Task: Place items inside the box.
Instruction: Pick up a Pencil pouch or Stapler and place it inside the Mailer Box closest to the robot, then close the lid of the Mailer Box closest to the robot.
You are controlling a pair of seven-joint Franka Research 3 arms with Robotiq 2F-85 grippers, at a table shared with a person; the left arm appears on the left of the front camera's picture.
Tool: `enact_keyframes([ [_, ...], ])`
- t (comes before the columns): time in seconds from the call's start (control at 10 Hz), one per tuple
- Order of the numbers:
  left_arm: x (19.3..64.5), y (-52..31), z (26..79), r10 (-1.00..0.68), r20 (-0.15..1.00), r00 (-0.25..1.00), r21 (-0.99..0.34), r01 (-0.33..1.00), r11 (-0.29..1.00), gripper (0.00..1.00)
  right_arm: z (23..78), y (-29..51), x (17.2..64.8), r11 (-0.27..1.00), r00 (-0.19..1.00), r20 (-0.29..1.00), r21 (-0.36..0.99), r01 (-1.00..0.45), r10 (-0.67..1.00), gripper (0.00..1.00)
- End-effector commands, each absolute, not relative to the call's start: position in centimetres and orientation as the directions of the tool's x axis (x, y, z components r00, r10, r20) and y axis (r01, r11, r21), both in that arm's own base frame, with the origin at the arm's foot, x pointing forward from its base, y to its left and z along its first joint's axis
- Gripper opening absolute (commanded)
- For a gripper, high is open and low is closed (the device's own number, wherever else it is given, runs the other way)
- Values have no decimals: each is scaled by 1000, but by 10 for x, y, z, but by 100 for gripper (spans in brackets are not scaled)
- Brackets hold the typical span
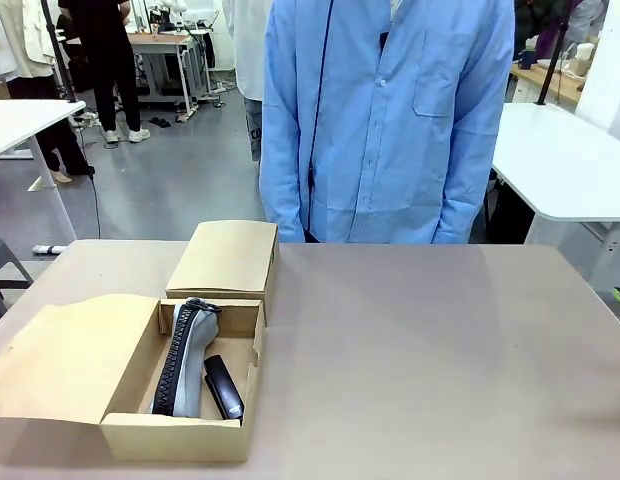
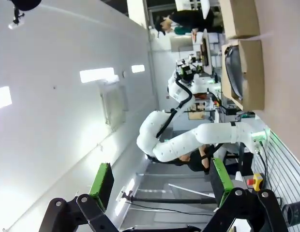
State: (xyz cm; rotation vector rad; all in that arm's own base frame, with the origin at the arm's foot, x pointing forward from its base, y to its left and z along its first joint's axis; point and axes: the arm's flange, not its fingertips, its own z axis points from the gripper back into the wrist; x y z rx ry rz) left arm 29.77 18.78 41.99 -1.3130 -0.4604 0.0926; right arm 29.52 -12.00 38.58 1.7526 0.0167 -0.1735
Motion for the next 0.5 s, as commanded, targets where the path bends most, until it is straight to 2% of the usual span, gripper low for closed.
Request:
enact_keyframes([
  [0.0,297,187,422,323,293,900,-943,215,255,100,396,-117,288,-178,986,-143,976,127,-81,100],
  [0.4,297,187,422,323,293,900,-943,215,255,100,396,-117,288,-178,986,-143,976,127,-81,100],
])
